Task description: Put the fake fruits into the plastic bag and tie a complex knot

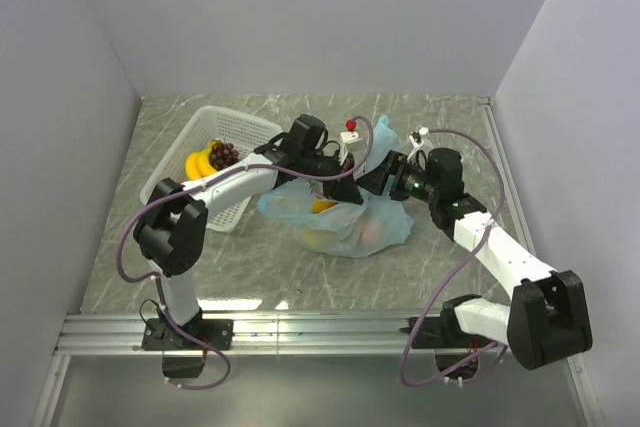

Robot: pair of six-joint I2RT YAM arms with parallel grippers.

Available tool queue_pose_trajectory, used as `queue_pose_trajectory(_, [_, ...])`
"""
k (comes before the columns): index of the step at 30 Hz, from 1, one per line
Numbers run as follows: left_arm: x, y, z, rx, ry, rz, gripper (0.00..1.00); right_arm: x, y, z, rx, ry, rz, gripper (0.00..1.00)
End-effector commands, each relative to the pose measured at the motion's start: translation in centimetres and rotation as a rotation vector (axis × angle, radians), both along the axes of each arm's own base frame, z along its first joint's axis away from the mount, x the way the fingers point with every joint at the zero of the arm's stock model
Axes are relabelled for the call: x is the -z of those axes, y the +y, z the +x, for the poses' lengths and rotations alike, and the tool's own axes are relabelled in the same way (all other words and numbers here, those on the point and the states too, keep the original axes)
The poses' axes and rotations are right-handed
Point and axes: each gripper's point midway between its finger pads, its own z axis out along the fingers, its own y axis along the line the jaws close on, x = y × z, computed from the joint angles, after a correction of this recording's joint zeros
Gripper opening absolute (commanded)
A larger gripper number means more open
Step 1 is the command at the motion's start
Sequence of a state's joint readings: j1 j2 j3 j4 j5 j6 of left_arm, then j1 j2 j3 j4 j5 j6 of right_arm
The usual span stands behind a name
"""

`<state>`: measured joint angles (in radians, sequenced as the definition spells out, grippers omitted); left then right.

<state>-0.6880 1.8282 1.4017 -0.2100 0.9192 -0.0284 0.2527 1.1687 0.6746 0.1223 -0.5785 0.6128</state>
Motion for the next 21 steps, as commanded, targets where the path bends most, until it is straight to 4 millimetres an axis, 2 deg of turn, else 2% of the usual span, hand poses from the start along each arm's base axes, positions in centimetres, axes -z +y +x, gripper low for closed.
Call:
queue_pose_trajectory(1, [-1.7, -0.7, 0.2, 0.041, -0.095, -0.048, 0.01, -1.3, 0.3, 1.5, 0.084, -0.029, -0.042, 0.76])
queue_pose_trajectory(6, [-2.0, -0.5, -0.2, 0.053, -0.124, -0.059, 0.01, 0.9, -0.6, 2.2, 0.157, 0.036, -0.088, 0.60])
queue_pose_trajectory(9, [-1.9, -0.4, -0.3, 0.051, -0.129, -0.056, 0.01, 1.6, -0.1, 2.1, 0.138, 0.035, -0.117, 0.51])
queue_pose_trajectory(12, [-1.7, -0.2, -0.3, 0.055, -0.131, -0.045, 0.01, 2.7, 0.0, 1.9, 0.104, 0.013, -0.168, 0.33])
queue_pose_trajectory(13, [-1.7, -0.3, -0.3, 0.056, -0.133, -0.040, 0.01, 3.1, 0.0, 1.8, 0.094, 0.013, -0.181, 0.22])
queue_pose_trajectory(15, [-1.0, 0.0, -0.1, 0.055, -0.127, -0.022, 0.01, 4.1, -0.2, 1.7, 0.084, 0.029, -0.219, 0.16])
queue_pose_trajectory(16, [-0.6, 0.1, -0.2, 0.061, -0.107, -0.014, 0.00, 5.1, -0.4, 1.5, 0.062, 0.043, -0.249, 0.05])
queue_pose_trajectory(17, [-0.2, 0.3, 0.1, 0.055, -0.094, -0.008, 0.01, 5.4, -0.4, 1.5, 0.053, 0.044, -0.263, 0.01])
queue_pose_trajectory(18, [0.1, 0.4, 0.1, 0.054, -0.088, -0.001, 0.01, 6.1, -0.3, 1.3, 0.040, 0.054, -0.274, 0.00])
queue_pose_trajectory(21, [1.0, 1.1, 0.5, 0.055, -0.096, 0.026, 0.13, 7.2, -0.3, 1.2, 0.021, 0.073, -0.290, 0.00])
